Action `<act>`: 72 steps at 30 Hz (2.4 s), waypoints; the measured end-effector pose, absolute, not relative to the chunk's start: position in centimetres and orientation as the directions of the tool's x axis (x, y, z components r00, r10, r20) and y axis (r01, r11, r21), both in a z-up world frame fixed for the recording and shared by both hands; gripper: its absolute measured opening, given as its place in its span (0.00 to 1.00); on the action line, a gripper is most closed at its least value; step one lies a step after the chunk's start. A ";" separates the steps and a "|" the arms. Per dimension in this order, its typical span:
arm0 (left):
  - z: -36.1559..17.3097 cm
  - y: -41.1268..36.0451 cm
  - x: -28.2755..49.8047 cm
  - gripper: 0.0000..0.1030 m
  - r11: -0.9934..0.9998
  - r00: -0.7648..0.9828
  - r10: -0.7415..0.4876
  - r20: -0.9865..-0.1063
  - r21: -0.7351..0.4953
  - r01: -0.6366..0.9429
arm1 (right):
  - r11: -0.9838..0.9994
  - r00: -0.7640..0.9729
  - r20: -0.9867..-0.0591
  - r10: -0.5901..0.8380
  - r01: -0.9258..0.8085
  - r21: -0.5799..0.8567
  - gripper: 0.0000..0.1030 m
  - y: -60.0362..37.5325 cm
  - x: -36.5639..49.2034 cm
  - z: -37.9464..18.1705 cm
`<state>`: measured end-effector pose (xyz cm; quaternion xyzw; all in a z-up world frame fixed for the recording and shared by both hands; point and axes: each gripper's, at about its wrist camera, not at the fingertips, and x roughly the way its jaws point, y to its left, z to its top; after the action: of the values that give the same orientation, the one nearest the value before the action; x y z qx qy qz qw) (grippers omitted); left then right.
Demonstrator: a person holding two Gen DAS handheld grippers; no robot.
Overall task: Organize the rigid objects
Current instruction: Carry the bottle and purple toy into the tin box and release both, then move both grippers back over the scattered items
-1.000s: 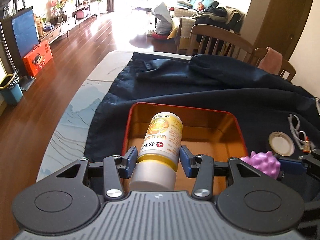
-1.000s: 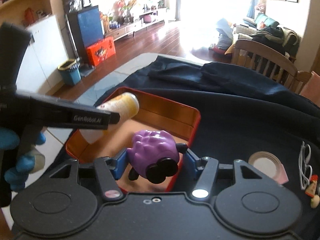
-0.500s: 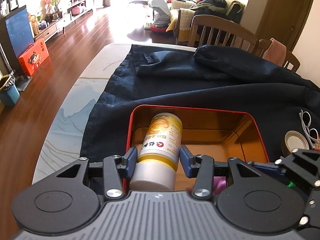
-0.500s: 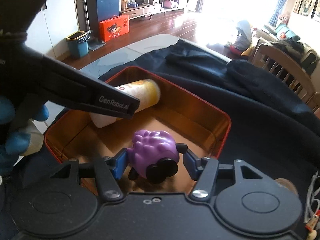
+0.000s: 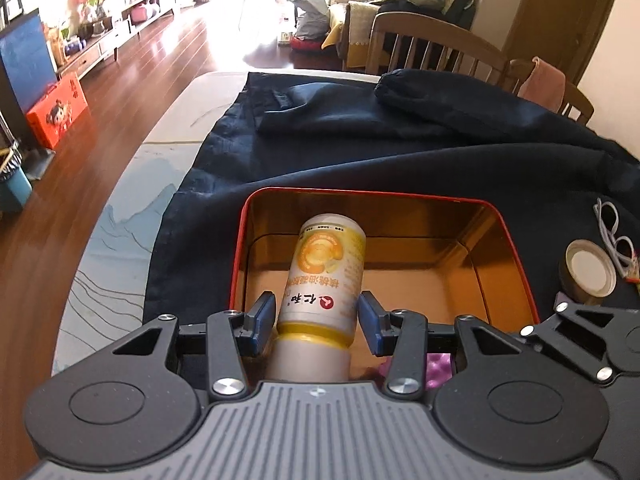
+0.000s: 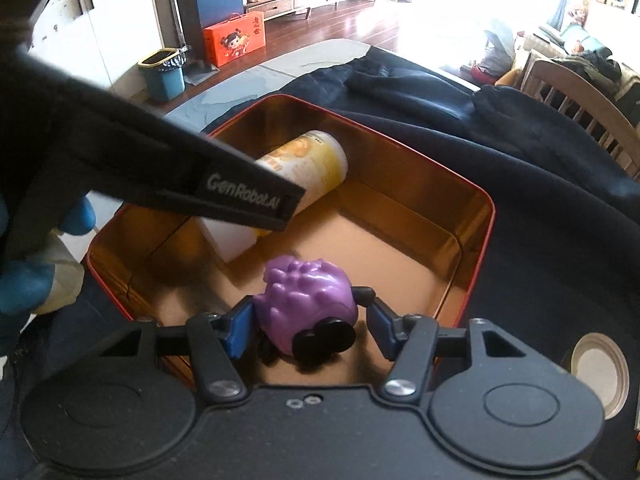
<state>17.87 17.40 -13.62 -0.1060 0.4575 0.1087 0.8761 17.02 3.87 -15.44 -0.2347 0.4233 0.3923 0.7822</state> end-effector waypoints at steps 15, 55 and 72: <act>-11.6 16.4 16.2 0.54 0.955 0.594 0.094 -0.799 -0.096 -0.279 | 0.621 0.369 -0.798 0.476 -0.784 0.008 0.64 1.2 16.1 -12.0; -2.9 4.9 9.5 0.80 0.979 0.772 0.028 -0.635 -0.139 -0.150 | 0.784 0.569 -0.607 0.556 -0.601 0.155 0.99 -17.8 14.5 -4.7; -3.9 -2.3 12.1 0.83 0.988 0.799 -0.024 -0.601 -0.138 -0.073 | 0.842 0.625 -0.617 0.479 -0.526 0.121 0.99 -26.3 17.8 -6.4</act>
<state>12.09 -2.29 -3.88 -0.0771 0.3170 0.0129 0.9452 17.84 -26.31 -6.38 -0.0354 0.3315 0.2788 0.9007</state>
